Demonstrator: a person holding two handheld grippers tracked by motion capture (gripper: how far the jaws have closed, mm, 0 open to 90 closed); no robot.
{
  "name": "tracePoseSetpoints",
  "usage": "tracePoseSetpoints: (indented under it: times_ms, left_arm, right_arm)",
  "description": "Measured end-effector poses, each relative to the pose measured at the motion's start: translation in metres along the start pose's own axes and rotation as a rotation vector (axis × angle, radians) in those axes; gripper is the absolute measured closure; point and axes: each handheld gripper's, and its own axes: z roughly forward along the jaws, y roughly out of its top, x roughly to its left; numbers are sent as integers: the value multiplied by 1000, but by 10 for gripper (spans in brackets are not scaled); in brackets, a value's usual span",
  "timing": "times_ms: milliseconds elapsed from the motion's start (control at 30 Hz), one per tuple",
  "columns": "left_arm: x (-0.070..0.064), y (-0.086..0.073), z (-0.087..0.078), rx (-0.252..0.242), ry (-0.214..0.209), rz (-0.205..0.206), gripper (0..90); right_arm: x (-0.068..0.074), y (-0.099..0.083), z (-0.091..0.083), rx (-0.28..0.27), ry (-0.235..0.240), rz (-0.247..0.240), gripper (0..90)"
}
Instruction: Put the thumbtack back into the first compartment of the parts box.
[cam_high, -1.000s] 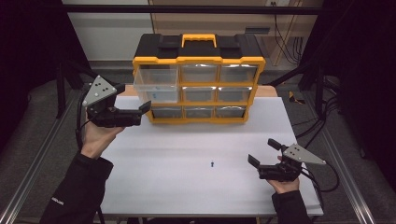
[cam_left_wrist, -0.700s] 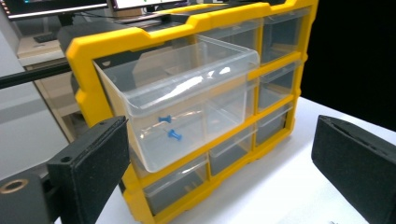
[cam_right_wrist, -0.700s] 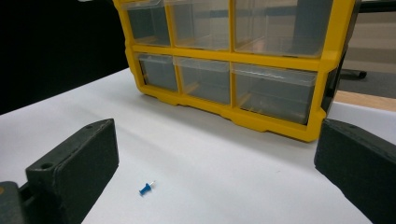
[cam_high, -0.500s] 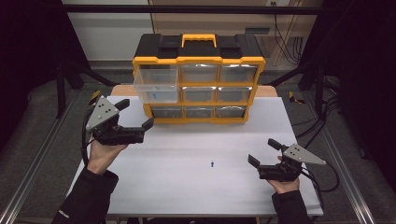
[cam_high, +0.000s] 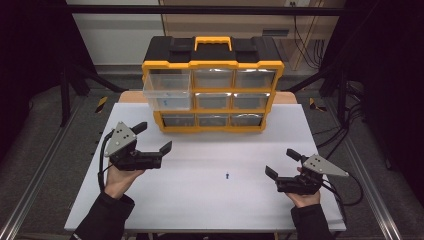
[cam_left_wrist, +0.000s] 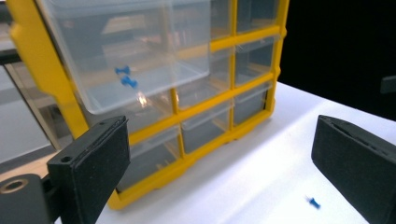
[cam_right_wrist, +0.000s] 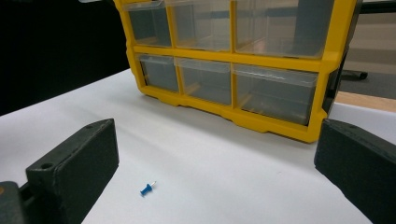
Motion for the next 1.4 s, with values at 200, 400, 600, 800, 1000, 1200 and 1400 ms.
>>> tracePoseSetpoints:
  times_ms: [200,400,600,800,1000,1200,1400]
  left_arm:
    - [-4,-12,6,25,-13,-7,41]
    - [-10,-20,13,45,-27,-7,41]
    - [-19,-27,19,52,-37,-10,41]
    - [-29,-36,31,79,-47,-13,40]
    - [-40,-44,42,98,-62,-8,40]
    - [-49,-52,52,130,-81,-9,43]
    - [-56,-57,60,145,-96,-7,44]
  right_arm:
    - [0,0,0,-1,2,1,4]
    - [0,0,0,0,0,-2,4]
    - [1,0,0,-1,5,2,4]
    - [1,0,0,-2,7,0,4]
    - [0,-1,1,2,2,-4,4]
    - [0,-1,1,3,2,-4,4]
    - [0,-1,1,1,2,-2,4]
